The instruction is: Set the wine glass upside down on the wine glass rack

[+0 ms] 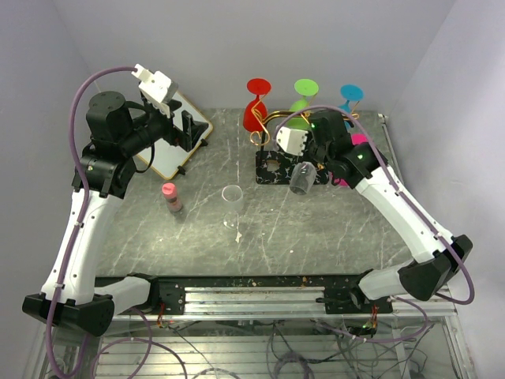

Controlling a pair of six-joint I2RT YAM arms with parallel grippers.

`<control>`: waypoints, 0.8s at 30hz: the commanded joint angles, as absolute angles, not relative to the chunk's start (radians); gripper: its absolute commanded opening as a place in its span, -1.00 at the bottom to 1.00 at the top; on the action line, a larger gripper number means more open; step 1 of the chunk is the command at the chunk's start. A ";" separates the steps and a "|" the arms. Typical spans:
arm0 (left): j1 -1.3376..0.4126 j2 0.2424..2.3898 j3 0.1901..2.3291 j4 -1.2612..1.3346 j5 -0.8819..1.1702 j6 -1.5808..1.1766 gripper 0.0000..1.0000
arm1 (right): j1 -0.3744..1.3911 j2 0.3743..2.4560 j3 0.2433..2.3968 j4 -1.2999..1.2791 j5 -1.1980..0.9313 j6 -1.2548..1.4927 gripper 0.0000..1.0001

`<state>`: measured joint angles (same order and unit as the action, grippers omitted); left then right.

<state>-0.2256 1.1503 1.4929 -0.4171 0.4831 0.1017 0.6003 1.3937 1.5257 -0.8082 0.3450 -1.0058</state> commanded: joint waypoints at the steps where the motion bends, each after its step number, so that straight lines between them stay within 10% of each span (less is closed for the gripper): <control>1: -0.221 1.146 1.487 -0.403 0.508 0.110 1.00 | 0.601 1.370 1.578 -0.815 0.280 -1.000 -1.00; 24: -0.221 1.140 1.487 -0.414 0.510 0.126 1.00 | 0.669 1.450 1.585 -0.740 0.320 -0.993 -0.86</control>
<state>-0.2256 1.1500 1.4925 -0.4171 0.4854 0.1123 0.6479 1.4483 1.5726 -0.7937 0.3237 -0.9951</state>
